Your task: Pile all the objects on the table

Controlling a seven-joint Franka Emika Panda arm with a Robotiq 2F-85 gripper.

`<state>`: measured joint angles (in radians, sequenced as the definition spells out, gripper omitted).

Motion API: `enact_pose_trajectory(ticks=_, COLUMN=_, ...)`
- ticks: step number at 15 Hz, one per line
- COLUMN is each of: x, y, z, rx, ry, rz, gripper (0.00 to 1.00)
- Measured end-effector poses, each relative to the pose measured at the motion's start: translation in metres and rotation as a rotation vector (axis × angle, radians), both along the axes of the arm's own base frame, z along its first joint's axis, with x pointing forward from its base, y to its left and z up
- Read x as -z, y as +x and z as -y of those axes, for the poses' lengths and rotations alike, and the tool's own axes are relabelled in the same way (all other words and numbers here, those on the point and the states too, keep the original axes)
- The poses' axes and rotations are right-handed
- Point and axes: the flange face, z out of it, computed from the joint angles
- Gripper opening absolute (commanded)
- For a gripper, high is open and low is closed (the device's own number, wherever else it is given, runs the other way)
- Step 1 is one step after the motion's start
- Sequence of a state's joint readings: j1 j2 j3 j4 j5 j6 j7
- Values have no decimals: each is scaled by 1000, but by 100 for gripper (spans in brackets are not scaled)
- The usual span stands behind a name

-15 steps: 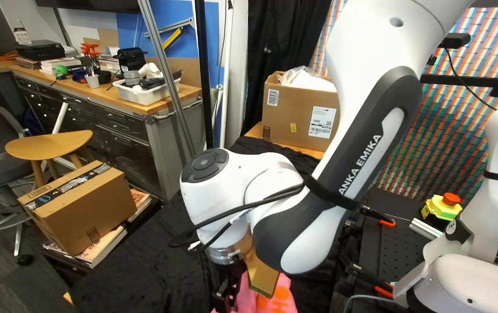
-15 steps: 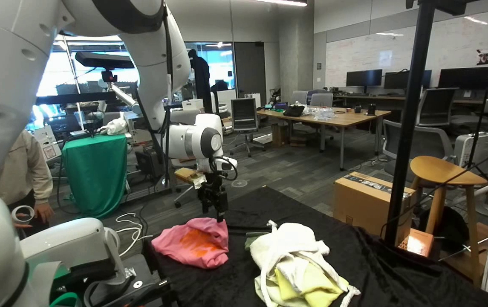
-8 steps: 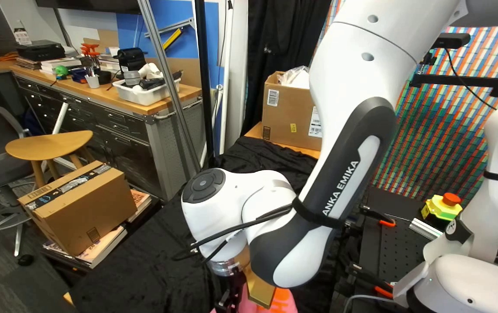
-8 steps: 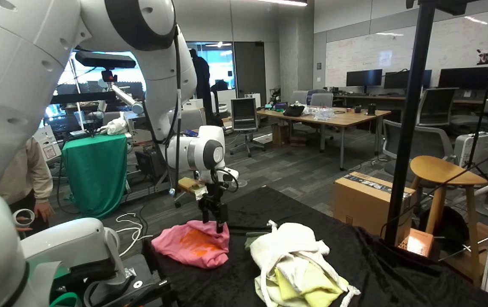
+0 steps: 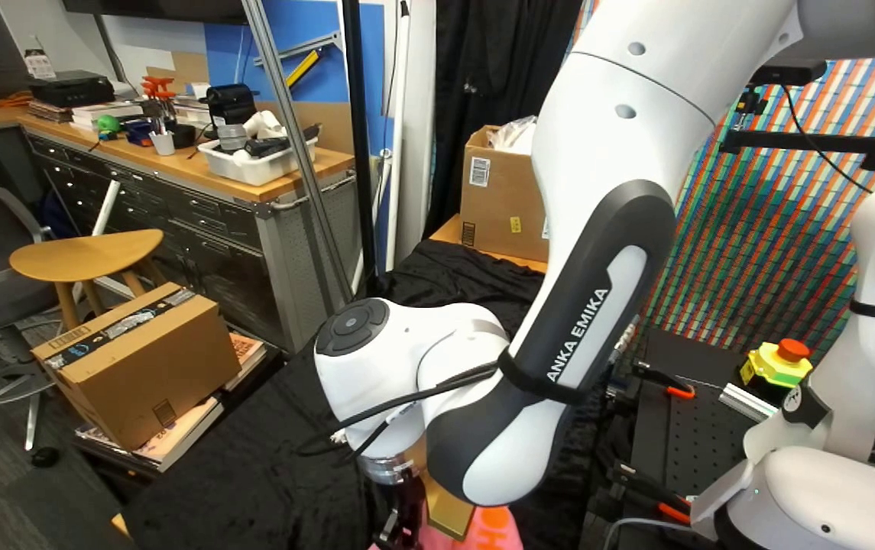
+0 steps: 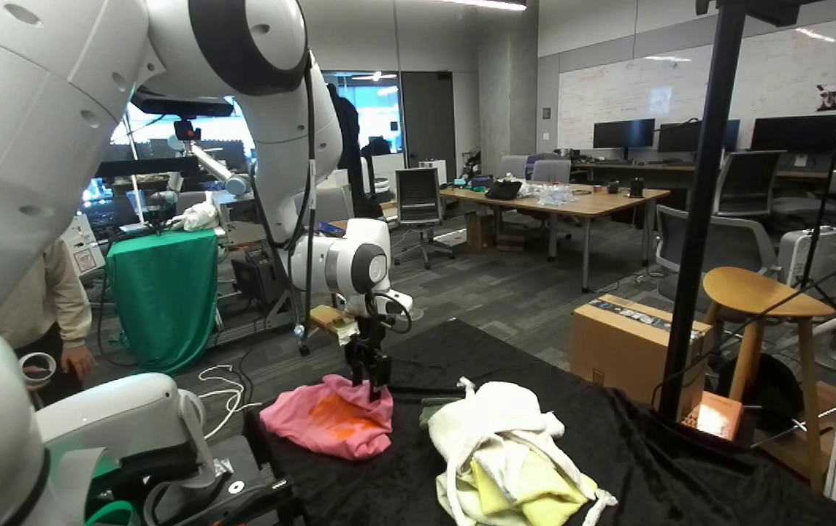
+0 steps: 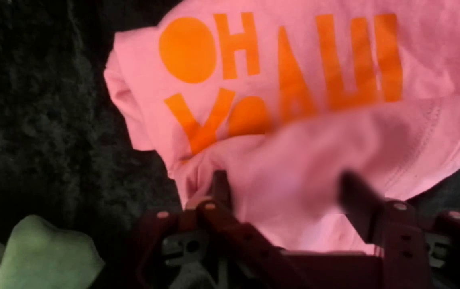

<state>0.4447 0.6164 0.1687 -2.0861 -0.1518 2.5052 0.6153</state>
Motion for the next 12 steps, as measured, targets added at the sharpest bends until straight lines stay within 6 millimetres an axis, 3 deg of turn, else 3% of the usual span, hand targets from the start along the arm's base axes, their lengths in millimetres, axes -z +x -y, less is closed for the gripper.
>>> enact_pose_trajectory(ticks=4, x=-3, y=4, z=1, rx=6, ry=8, rz=2, gripper=11)
enact_pose_trajectory(ticks=6, x=-6, y=6, z=2, rx=9, ry=12, rz=5, gripper=1)
enact_pose_trajectory(ticks=9, x=-20, y=12, z=5, rx=13, ry=26, rz=30, gripper=2)
enact_pose_trajectory(ticks=12, x=-52, y=23, z=13, rx=29, ry=51, rz=90, gripper=2)
